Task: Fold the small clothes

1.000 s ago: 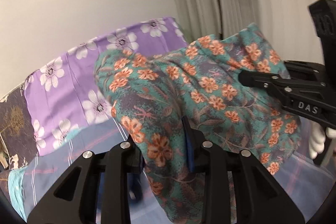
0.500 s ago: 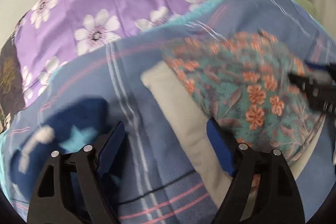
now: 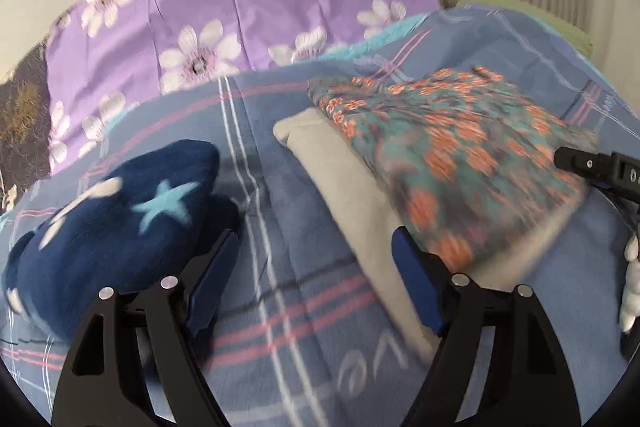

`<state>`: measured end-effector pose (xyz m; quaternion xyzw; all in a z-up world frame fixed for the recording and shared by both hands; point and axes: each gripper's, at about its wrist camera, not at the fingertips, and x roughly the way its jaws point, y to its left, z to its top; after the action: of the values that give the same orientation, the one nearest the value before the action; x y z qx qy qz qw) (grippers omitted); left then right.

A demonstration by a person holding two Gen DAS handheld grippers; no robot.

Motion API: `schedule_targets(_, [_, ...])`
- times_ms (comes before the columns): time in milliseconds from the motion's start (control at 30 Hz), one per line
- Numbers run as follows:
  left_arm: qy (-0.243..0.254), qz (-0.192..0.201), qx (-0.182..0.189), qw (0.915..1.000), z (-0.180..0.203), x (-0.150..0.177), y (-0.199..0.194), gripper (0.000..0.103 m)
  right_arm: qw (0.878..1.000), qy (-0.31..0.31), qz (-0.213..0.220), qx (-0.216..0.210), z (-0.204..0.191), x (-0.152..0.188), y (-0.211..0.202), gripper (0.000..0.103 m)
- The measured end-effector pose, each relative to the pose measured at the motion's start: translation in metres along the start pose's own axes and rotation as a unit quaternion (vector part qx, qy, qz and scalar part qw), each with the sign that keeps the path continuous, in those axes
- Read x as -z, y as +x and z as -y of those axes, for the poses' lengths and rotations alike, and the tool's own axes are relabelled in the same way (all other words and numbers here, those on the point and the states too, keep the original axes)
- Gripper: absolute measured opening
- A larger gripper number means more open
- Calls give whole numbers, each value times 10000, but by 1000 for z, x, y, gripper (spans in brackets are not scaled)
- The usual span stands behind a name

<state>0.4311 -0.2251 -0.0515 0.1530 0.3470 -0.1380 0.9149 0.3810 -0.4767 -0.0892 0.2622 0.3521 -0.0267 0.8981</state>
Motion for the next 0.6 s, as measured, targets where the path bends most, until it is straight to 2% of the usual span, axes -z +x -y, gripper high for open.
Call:
schedule_targets(67, [209, 208, -89, 9995, 5, 18, -23, 80, 9999, 62, 123, 73, 1, 18, -29, 75])
schedule_targets(133, [362, 399, -42, 9985, 11, 40, -50, 81, 9995, -165, 178, 181, -9, 43, -63, 75])
schedule_targets(233, [277, 584, 295, 9975, 15, 72, -99, 83, 9962, -843, 226, 9, -34, 87, -111, 76])
schedule_targets(300, [185, 765, 500, 9956, 16, 91, -137, 85, 9908, -1313, 327, 83, -50, 117, -142, 82])
schedule_targets(333, [131, 866, 550, 9946, 16, 98, -154, 88, 9848, -1643, 550, 141, -64, 143, -175, 85])
schedule_targets(367, [73, 969, 603, 9934, 17, 106, -171, 90, 9848, -1643, 550, 141, -64, 143, -175, 88])
schedule_targets(467, [-34, 1383, 588, 9886, 21, 132, -231, 101, 9817, -1732, 782, 111, -78, 180, -224, 94])
schedule_targets(533, [-18, 1603, 473, 9859, 25, 147, -260, 101, 9843, -1608, 718, -100, -83, 203, -247, 95])
schedule_targets(600, [-32, 1676, 456, 9848, 29, 157, -281, 101, 9845, -1562, 781, -130, -89, 218, -265, 96])
